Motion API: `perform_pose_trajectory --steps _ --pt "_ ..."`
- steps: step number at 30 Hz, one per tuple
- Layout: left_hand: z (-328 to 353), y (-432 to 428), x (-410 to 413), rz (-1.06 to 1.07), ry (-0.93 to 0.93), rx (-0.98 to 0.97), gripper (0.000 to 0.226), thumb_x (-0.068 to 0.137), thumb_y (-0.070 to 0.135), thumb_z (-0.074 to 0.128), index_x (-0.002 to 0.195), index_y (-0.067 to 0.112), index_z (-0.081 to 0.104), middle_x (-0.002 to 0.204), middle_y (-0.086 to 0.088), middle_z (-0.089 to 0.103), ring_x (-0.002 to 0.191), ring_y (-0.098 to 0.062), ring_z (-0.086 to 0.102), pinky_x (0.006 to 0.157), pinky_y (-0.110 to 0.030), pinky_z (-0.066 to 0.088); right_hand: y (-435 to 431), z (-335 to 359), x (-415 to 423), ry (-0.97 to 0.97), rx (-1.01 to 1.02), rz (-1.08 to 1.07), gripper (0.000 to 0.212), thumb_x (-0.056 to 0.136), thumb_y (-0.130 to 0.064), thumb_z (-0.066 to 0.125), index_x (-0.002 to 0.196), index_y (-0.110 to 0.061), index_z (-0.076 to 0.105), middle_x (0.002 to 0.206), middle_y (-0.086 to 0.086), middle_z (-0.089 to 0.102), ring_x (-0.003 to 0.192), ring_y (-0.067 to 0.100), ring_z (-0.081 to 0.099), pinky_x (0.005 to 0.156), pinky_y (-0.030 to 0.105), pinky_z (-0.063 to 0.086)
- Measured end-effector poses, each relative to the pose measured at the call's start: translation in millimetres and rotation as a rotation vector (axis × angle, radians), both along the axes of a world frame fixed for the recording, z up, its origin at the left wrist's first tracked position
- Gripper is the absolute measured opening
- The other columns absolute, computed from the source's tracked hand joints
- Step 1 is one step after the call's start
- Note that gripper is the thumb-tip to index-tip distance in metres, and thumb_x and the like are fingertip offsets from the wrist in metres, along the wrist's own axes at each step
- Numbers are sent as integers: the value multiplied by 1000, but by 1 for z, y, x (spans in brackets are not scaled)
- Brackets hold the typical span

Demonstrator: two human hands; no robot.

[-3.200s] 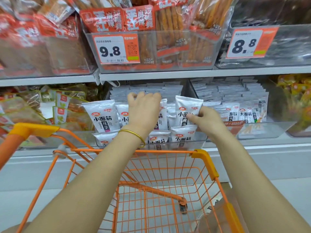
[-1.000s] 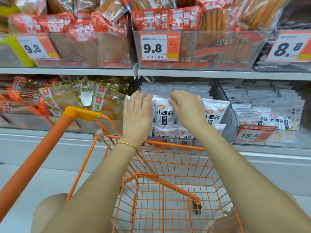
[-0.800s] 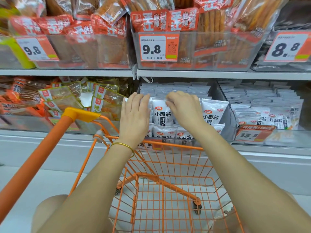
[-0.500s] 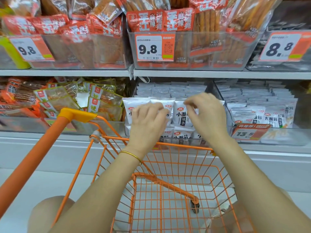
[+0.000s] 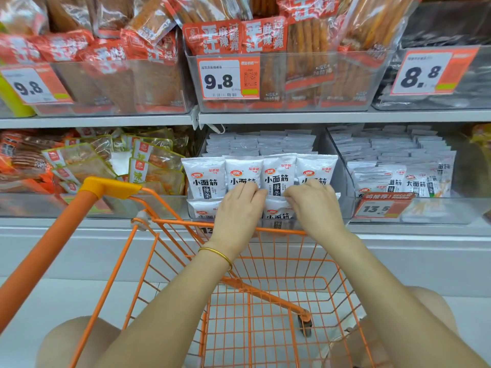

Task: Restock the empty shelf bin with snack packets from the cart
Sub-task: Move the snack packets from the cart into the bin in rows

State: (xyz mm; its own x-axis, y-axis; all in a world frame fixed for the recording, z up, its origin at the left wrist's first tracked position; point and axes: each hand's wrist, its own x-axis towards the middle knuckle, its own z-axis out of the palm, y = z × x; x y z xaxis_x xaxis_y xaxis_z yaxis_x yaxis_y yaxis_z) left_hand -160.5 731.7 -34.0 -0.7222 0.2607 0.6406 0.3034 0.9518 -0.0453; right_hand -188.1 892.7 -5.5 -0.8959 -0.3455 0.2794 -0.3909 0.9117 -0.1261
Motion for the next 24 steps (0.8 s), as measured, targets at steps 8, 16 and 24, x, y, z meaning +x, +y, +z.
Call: perform_pose_trajectory --steps 8,16,24 --pt "3 6 -3 36 -18 11 25 64 2 79 79 8 59 77 -7 53 71 -24 52 60 -31 43 5 1 2 33 -138 31 18 92 -25 53 101 -19 68 97 1 69 100 25 57 84 37 39" --pt "3 20 -7 22 11 -1 22 63 -4 73 79 7 62 84 -9 57 74 -26 52 59 -33 44 34 9 3 55 -135 -133 21 86 -16 55 103 -17 68 105 1 68 101 25 56 82 36 42" --pt "4 32 -14 48 11 -15 26 59 0 79 70 11 59 73 -6 55 70 -25 51 57 -31 40 32 2 -2 58 -164 -159 17 93 -14 52 103 -14 66 100 5 68 96 28 57 76 37 45"
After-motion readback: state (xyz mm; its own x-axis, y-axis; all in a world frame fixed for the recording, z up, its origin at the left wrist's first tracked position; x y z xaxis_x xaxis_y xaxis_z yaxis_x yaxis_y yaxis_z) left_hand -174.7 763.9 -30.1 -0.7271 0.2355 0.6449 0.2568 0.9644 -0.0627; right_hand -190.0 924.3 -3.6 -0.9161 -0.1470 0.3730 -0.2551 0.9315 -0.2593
